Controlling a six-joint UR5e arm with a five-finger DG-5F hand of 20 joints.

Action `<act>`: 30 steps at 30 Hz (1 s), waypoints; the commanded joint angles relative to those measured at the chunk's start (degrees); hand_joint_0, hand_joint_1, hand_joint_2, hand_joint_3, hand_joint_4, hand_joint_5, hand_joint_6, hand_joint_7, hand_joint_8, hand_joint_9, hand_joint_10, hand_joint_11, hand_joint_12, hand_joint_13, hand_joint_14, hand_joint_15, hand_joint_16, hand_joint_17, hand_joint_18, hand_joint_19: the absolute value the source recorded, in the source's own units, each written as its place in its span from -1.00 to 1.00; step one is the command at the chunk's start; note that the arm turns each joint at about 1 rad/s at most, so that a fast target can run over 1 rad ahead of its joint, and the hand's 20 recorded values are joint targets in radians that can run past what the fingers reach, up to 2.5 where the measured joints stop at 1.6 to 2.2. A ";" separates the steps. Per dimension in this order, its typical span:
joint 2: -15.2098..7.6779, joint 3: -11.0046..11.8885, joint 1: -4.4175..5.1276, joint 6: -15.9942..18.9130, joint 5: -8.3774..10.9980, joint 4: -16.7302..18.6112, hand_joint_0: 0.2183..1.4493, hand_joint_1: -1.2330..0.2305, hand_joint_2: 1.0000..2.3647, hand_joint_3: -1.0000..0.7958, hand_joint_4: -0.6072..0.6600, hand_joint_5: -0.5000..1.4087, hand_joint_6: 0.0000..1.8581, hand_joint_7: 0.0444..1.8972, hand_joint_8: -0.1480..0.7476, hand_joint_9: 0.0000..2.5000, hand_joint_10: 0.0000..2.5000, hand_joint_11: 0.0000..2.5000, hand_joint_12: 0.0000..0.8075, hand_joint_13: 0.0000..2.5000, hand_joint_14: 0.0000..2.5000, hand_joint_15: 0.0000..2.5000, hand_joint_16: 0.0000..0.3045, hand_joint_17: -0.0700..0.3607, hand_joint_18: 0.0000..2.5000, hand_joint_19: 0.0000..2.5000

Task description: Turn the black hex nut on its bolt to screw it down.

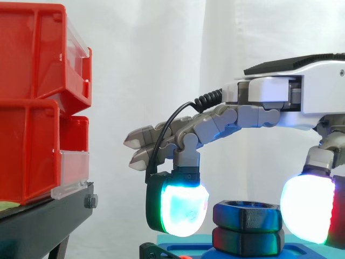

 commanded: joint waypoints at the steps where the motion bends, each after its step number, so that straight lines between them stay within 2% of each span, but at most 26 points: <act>1: -0.05 0.30 -0.21 -0.20 -0.02 -0.66 -0.62 0.12 -1.00 -0.44 0.28 -0.69 -0.46 -0.05 -0.12 -0.73 -1.00 -1.00 -0.14 -0.92 -1.00 -1.00 -0.60 -0.03 -0.81 -0.96; 14: 0.03 0.91 -0.56 -1.52 -0.02 -2.07 -0.62 -0.08 -1.00 -0.40 0.22 -0.70 -0.46 -0.04 -0.16 -0.78 -1.00 -1.00 -0.17 -0.95 -1.00 -1.00 -0.60 -0.04 -0.85 -0.97; 23: 0.03 1.44 -0.56 -2.31 -0.02 -3.65 -0.83 0.13 -1.00 -0.44 0.32 -0.70 -0.46 -0.03 -0.04 -0.79 -1.00 -1.00 -0.01 -0.95 -1.00 -1.00 -0.51 0.10 -0.82 -0.97; 30: 0.03 1.44 -0.65 -2.84 -0.02 -4.71 -0.87 0.14 -1.00 -0.44 0.35 -0.70 -0.46 -0.03 -0.01 -0.77 -1.00 -1.00 0.02 -0.94 -1.00 -1.00 -0.49 0.13 -0.81 -0.97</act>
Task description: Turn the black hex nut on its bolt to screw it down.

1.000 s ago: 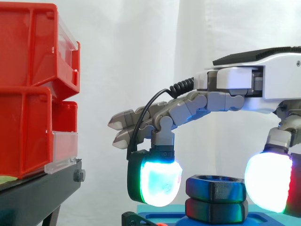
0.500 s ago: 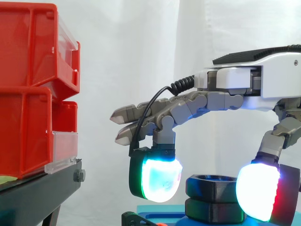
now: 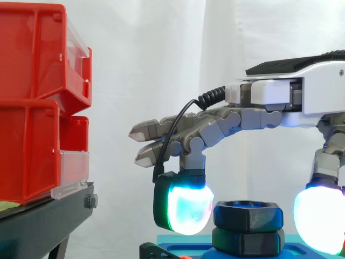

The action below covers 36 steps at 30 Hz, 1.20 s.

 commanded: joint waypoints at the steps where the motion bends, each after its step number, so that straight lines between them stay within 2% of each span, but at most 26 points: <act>1: 0.00 -0.03 -0.06 -0.23 0.00 -0.62 -0.86 0.13 -1.00 -0.44 0.35 -0.70 -0.46 -0.03 -0.01 -0.77 -1.00 -1.00 0.01 -0.94 -1.00 -1.00 -0.50 0.12 -0.81 -0.97; 9: 0.00 0.06 -0.32 -0.41 -0.44 -0.88 -0.64 0.00 -1.00 -0.44 0.26 -0.69 -0.46 -0.04 -0.13 -0.75 -1.00 -1.00 -0.14 -0.93 -1.00 -1.00 -0.59 -0.02 -0.83 -0.98; 14: 0.27 -0.03 -0.50 -0.41 -0.70 -1.68 -0.59 -0.08 -1.00 -0.44 0.24 -0.69 -0.46 -0.03 -0.15 -0.75 -1.00 -1.00 -0.18 -0.94 -1.00 -1.00 -0.61 -0.06 -0.84 -0.98; 28: 0.27 -0.03 -0.85 -0.41 -0.79 -1.94 -0.67 -0.11 -1.00 -0.44 0.33 -0.67 -0.46 0.07 -0.10 -0.73 -1.00 -1.00 -0.11 -0.91 -1.00 -1.00 -0.58 -0.01 -0.80 -0.98; 36: 0.27 -0.03 -0.85 -0.41 -0.79 -1.94 -0.57 -0.16 -1.00 -0.44 0.28 -0.65 -0.46 0.23 -0.15 -0.73 -1.00 -1.00 -0.19 -0.91 -1.00 -1.00 -0.63 -0.08 -0.81 -0.98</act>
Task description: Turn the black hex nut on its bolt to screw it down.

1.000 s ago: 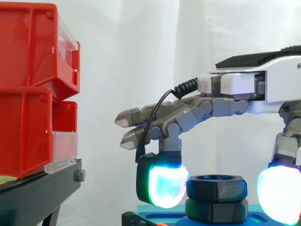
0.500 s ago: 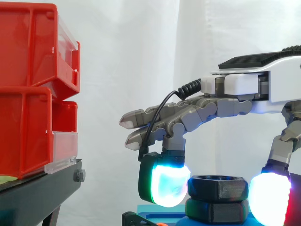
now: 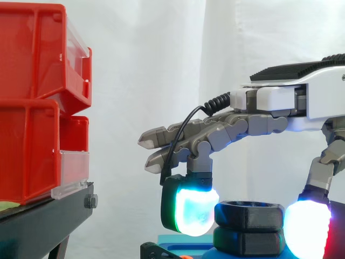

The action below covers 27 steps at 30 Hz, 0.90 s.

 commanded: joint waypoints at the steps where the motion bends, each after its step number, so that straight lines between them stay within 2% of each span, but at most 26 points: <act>1: -0.01 -0.01 -0.02 0.00 0.00 0.00 -0.56 -0.17 -1.00 -0.44 0.28 -0.65 -0.46 0.23 -0.15 -0.73 -1.00 -1.00 -0.19 -0.91 -1.00 -1.00 -0.63 -0.08 -0.81 -0.98; 16: -0.01 -0.01 -0.28 0.00 0.00 -0.09 -0.51 -0.20 -0.99 -0.39 0.26 -0.63 -0.46 0.43 -0.17 -0.72 -1.00 -1.00 -0.22 -0.90 -1.00 -1.00 -0.65 -0.11 -0.81 -0.98; 27: -0.01 -0.01 -0.37 0.00 0.00 0.09 -0.46 -0.23 -0.99 -0.31 0.25 -0.64 -0.35 0.34 -0.18 -0.72 -1.00 -1.00 -0.24 -0.90 -1.00 -1.00 -0.66 -0.13 -0.80 -0.98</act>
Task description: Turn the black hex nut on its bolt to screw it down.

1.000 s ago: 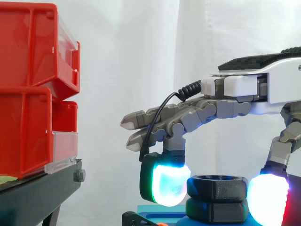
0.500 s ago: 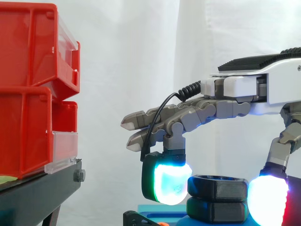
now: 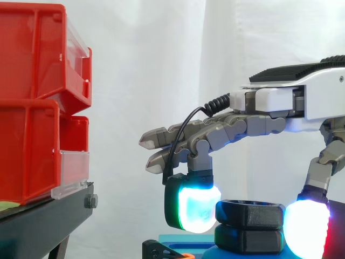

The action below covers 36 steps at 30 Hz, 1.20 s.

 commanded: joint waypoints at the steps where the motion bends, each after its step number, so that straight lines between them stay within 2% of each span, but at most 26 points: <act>1: 0.00 0.00 -0.02 0.00 0.00 -0.05 -0.46 -0.23 -0.99 -0.31 0.26 -0.64 -0.35 0.34 -0.18 -0.72 -1.00 -1.00 -0.24 -0.90 -1.00 -1.00 -0.66 -0.13 -0.80 -0.98; 15: 0.00 0.00 -0.02 0.00 0.00 0.21 -0.51 -0.21 -0.99 -0.39 0.27 -0.64 -0.35 0.34 -0.16 -0.72 -1.00 -1.00 -0.22 -0.90 -1.00 -1.00 -0.65 -0.12 -0.80 -0.98; 17: 0.00 0.00 -0.02 0.00 0.00 0.21 -0.57 -0.19 -1.00 -0.44 0.29 -0.64 -0.36 0.34 -0.14 -0.72 -1.00 -1.00 -0.19 -0.90 -1.00 -1.00 -0.63 -0.09 -0.79 -0.98; 24: 0.00 0.00 0.07 0.18 0.00 0.39 -0.75 -0.06 -1.00 -0.44 0.33 -0.65 -0.46 0.39 -0.07 -0.73 -1.00 -1.00 -0.05 -0.90 -1.00 -1.00 -0.55 0.04 -0.76 -0.99; 30: 0.00 0.09 0.42 0.44 0.00 1.18 -0.83 -0.03 -1.00 -0.44 0.37 -0.69 -0.46 0.18 -0.03 -0.77 -1.00 -1.00 0.00 -0.92 -1.00 -1.00 -0.51 0.10 -0.76 -1.00; 31: 0.00 0.35 0.51 0.53 0.00 1.18 -0.85 -0.03 -1.00 -0.44 0.36 -0.70 -0.46 0.09 -0.02 -0.77 -1.00 -1.00 0.01 -0.93 -1.00 -1.00 -0.50 0.12 -0.76 -1.00; 34: 0.00 1.23 0.51 0.70 0.00 1.00 -0.87 0.02 -1.00 -0.44 0.33 -0.72 -0.46 0.02 -0.04 -0.80 -1.00 -1.00 0.02 -0.95 -1.00 -1.00 -0.50 0.12 -0.80 -0.97; 36: 0.00 3.16 0.60 0.70 0.09 1.00 -0.87 0.03 -1.00 -0.44 0.31 -0.73 -0.46 -0.03 -0.04 -0.81 -1.00 -1.00 0.02 -0.96 -1.00 -1.00 -0.50 0.13 -0.81 -0.98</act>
